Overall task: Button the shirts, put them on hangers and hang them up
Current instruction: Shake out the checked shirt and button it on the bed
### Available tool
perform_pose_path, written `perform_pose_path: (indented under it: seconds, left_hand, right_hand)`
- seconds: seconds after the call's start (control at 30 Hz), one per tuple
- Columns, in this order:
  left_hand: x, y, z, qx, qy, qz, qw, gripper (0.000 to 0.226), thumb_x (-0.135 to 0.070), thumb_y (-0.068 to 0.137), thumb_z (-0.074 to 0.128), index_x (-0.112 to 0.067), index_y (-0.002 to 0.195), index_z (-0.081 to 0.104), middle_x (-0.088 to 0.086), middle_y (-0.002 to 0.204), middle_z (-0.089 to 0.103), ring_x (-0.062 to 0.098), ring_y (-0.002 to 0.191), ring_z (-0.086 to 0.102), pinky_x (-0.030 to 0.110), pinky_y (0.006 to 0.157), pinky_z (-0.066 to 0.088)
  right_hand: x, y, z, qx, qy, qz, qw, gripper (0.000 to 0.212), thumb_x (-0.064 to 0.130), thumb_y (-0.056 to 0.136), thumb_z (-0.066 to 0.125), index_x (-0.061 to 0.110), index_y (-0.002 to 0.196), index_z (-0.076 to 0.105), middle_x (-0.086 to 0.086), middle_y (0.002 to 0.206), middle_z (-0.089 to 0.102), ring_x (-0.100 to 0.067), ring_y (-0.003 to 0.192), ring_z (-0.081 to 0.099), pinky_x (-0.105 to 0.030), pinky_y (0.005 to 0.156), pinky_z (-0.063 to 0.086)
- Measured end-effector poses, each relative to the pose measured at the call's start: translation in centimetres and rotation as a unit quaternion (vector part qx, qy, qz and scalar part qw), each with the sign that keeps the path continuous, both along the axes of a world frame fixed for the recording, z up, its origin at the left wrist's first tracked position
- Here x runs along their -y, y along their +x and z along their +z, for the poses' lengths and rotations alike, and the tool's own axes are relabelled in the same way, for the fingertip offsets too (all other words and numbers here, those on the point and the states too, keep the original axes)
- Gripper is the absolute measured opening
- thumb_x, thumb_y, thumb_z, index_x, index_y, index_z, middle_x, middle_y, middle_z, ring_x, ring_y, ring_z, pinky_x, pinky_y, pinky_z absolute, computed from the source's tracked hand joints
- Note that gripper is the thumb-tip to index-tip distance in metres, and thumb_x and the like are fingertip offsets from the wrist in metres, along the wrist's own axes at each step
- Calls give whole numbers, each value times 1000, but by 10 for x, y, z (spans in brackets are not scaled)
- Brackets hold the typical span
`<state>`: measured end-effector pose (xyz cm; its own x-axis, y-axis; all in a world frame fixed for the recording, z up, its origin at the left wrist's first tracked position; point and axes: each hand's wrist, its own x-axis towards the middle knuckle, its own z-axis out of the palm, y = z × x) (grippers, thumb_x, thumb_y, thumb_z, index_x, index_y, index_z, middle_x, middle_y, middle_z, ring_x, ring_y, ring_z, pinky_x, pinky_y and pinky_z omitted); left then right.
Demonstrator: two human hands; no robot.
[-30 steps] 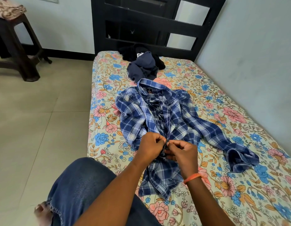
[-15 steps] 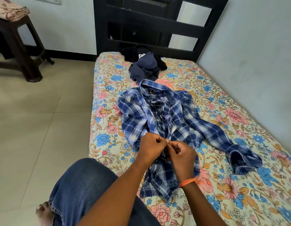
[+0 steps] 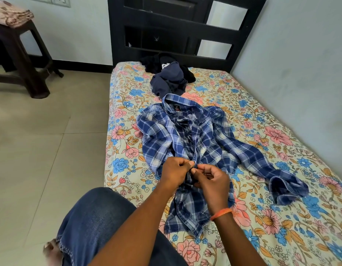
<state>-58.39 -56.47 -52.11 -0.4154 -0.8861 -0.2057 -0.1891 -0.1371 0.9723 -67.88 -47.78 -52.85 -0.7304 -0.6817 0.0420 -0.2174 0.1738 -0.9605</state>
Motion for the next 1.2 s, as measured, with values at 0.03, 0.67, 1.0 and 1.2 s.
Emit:
perform_pose_path:
  seconds: [0.03, 0.67, 1.0, 1.2]
  left_hand:
    - [0, 0, 1, 10, -15, -6, 1000, 15, -23, 90, 70, -10, 85, 76, 2, 77, 73, 15, 70, 68, 30, 72, 58]
    - [-1, -1, 8, -54, 110, -34, 992, 24, -21, 95, 63, 2, 96, 68, 6, 73, 67, 8, 56, 61, 20, 49, 47]
    - [-2, -3, 2, -54, 51, -34, 997, 9, -14, 95, 63, -7, 91, 67, 7, 90, 66, 16, 72, 66, 26, 53, 56]
    - [-5, -2, 1, -60, 43, -81, 994, 9, -14, 97, 59, -7, 91, 62, 8, 82, 64, 15, 61, 66, 30, 55, 59]
  right_hand:
    - [0, 0, 1, 8, -2, 2, 1000, 18, 15, 77, 84, 17, 92, 75, 1, 83, 76, -19, 77, 74, -44, 69, 63]
    - [0, -9, 15, 88, 0, 32, 996, 22, 9, 88, 71, 15, 109, 73, -2, 94, 77, -20, 89, 74, -37, 77, 61]
    - [-2, 7, 10, 72, -13, -7, 997, 8, 18, 80, 81, 14, 86, 77, 0, 78, 76, -15, 75, 73, -31, 71, 60]
    - [-2, 5, 6, 48, 9, -39, 998, 12, 9, 86, 72, 19, 80, 75, -2, 74, 74, -22, 71, 70, -37, 67, 58]
